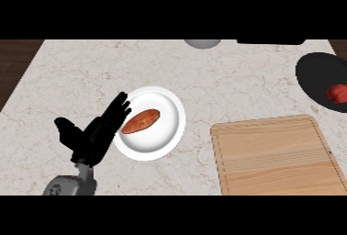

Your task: Pick the bell pepper from the cutting board and place it in the pan

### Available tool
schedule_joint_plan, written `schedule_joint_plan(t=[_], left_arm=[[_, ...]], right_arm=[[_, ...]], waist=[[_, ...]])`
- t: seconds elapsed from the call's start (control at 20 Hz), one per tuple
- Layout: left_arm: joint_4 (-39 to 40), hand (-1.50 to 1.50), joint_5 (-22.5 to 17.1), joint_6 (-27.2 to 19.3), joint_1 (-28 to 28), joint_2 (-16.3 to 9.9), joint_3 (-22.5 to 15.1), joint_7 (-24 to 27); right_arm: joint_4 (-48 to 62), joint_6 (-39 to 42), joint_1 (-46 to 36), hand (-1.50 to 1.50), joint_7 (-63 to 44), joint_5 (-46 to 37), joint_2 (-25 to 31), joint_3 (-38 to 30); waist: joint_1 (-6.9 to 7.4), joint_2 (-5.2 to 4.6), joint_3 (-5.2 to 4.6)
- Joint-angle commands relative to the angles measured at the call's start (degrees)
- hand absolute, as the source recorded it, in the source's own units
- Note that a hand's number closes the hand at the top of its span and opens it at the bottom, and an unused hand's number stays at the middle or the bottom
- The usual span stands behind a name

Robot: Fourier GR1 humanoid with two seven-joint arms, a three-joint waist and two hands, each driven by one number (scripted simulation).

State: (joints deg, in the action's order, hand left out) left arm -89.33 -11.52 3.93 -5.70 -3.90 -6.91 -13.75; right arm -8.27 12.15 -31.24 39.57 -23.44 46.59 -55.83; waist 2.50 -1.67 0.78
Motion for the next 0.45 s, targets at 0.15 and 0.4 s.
schedule_joint_plan(t=[0.15,0.4], left_arm=[[0.72,0.0,0.51,0.0,0.21,-0.16,0.19,0.53],[-0.89,0.0,-0.97,0.42,0.48,-0.64,1.14,-0.87]], right_arm=[[-0.58,6.0,3.71,-1.5,3.68,-0.11,1.3,0.69],[-0.6,7.97,5.82,-1.5,5.45,-0.01,1.11,1.01]], waist=[[0.22,0.18,-0.07],[0.12,0.49,-0.13]])
